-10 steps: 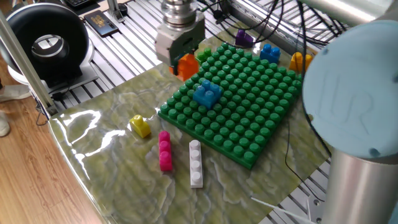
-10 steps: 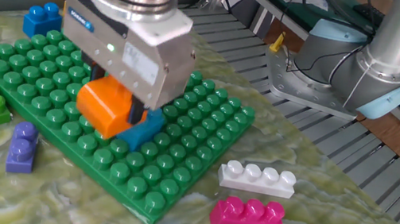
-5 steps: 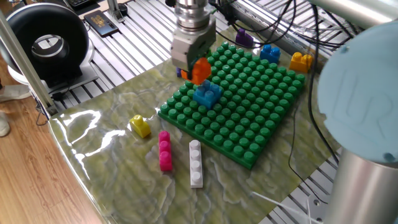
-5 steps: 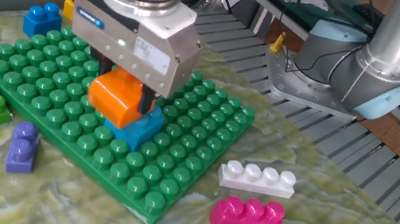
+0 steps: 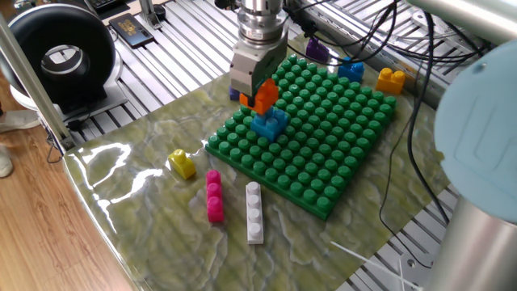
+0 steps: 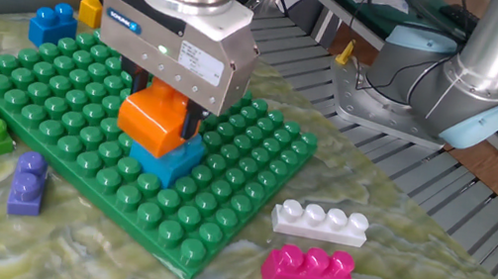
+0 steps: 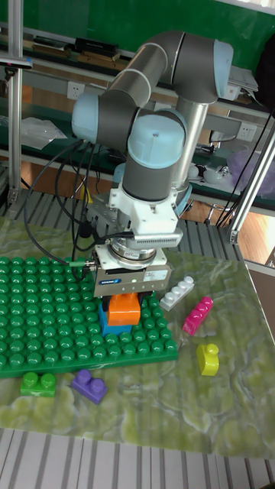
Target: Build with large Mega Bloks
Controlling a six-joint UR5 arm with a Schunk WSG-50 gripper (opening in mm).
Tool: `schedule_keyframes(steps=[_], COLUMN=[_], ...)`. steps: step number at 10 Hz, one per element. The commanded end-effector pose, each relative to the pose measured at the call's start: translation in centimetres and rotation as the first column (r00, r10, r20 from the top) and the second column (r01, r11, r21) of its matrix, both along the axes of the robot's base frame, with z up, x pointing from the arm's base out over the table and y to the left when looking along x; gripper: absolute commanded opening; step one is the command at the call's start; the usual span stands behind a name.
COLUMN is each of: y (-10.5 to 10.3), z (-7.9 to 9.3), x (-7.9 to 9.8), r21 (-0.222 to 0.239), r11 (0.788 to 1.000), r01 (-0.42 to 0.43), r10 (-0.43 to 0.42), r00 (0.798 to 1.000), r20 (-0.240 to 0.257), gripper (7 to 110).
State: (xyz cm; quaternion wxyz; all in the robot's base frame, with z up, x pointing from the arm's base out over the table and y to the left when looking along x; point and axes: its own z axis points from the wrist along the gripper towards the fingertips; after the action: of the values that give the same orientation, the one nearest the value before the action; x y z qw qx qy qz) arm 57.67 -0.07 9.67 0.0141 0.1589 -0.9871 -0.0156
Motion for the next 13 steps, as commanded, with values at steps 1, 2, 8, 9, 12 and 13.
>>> schedule_keyframes(steps=[1, 2, 8, 9, 12, 13], y=[-0.1, 0.2, 0.3, 0.1, 0.2, 0.6], z=[0.1, 0.1, 0.2, 0.1, 0.6, 0.5], x=[0.5, 0.6, 2.7, 2.2, -0.9, -1.4], r21=[0.023, 0.037, 0.052, 0.040, 0.023, 0.031], r11=[1.000, 0.999, 0.992, 0.994, 0.998, 0.998], r01=[0.018, 0.038, 0.119, 0.106, 0.054, 0.053], r10=[-0.019, -0.040, -0.124, -0.110, -0.056, -0.055], r00=[0.999, 0.998, 0.986, 0.989, 0.995, 0.995], r20=[0.044, 0.040, 0.114, 0.099, 0.084, 0.082], gripper=[7, 7, 7, 7, 7, 7])
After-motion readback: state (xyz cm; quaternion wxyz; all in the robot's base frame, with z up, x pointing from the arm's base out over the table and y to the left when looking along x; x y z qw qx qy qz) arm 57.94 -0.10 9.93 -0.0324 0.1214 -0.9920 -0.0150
